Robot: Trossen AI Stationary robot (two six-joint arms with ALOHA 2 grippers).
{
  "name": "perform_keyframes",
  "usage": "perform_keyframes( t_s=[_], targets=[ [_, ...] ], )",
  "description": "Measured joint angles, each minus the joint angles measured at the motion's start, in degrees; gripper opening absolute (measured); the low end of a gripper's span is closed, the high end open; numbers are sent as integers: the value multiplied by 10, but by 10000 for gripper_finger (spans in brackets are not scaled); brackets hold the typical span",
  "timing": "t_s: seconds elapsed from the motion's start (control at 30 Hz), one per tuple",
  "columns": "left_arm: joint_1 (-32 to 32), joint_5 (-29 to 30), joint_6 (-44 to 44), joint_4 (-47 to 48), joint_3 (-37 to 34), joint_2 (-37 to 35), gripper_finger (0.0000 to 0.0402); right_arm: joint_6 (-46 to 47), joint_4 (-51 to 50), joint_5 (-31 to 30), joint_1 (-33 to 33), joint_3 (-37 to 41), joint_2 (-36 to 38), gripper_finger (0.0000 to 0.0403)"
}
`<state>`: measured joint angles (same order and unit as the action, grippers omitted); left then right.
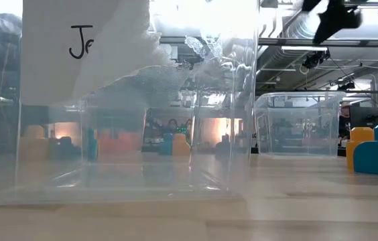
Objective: Sort blocks
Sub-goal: Put the blue game piece into the bottom transparent bin
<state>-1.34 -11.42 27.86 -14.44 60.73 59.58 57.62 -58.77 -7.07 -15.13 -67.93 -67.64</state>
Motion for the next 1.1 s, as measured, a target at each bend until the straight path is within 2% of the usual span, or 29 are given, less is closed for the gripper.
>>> perform_keyframes(
  t_s=[0.07,0.17,0.27,0.37,0.47,0.6,0.67,0.9,1.0,1.1],
  targets=[
    [-6,-8,-1,0,0,12,278,15,14,-18,-29,3,6,323],
    [-17,-57,17,52,1,19,278,-1,50,-65,-55,4,-1,323],
    [-20,-106,38,238,23,14,278,-19,82,-99,-55,4,-12,323],
    [-8,-108,14,478,46,10,278,-46,88,-105,-43,4,-25,323],
    [10,-37,-26,680,48,8,278,-61,88,-104,-31,4,-39,323],
    [21,98,-95,830,48,14,278,-82,98,-85,-13,4,-57,323],
    [21,126,-155,847,48,23,278,-95,105,-68,-5,4,-65,323],
    [22,132,-430,844,37,124,278,-116,120,-31,9,4,-86,323],
    [17,160,-489,841,37,176,278,-114,120,-31,9,4,-86,323],
    [3,151,-516,828,37,217,278,-113,119,-31,9,4,-86,323]
  ],
)
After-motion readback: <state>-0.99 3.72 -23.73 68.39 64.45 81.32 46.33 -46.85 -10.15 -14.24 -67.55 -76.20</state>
